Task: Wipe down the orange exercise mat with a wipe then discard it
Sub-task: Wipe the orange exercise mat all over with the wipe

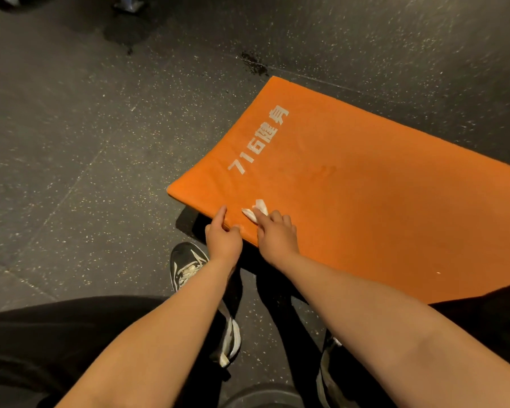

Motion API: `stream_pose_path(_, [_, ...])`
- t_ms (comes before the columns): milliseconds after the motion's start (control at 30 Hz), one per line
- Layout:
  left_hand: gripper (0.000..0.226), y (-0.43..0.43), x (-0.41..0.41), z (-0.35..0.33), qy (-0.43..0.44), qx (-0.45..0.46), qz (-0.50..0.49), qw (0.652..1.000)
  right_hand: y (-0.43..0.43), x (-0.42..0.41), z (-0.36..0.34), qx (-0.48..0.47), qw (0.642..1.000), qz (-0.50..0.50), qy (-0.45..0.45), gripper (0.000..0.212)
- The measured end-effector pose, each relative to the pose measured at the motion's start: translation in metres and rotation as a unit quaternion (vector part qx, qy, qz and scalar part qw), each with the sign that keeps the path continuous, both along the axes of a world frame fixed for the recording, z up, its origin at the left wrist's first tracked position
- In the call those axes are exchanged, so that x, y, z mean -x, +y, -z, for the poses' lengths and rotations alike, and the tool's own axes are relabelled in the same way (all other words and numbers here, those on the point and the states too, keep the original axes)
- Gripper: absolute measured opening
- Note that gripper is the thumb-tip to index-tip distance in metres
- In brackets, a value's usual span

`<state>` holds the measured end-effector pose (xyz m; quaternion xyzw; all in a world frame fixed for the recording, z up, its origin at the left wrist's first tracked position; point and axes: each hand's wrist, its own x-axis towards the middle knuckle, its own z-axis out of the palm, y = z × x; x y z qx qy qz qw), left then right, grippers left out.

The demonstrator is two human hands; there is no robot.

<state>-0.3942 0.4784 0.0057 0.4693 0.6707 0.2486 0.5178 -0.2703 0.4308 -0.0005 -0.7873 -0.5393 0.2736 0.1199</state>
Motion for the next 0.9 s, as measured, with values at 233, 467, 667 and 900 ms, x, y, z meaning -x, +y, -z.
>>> stream_pose_path(233, [0.049,0.02,0.027,0.004,0.06,-0.019,-0.008,0.998,0.035,0.023,-0.003,0.059,0.994,-0.029,0.083,0.05])
stream_pose_path(467, [0.048,0.007,0.026,0.018,0.097,-0.014,0.068,0.993,0.021,0.034,0.018,0.129,0.967,-0.005,0.217,0.059])
stream_pose_path(667, [0.044,0.008,0.013,0.028,0.114,-0.057,0.212,0.969,0.012,0.017,0.02,0.06,0.982,0.007,0.177,0.058])
stream_pose_path(900, [0.054,0.004,0.011,0.051,0.328,-0.07,0.393,0.856,-0.005,0.0,0.039,0.102,0.994,-0.039,0.015,0.059])
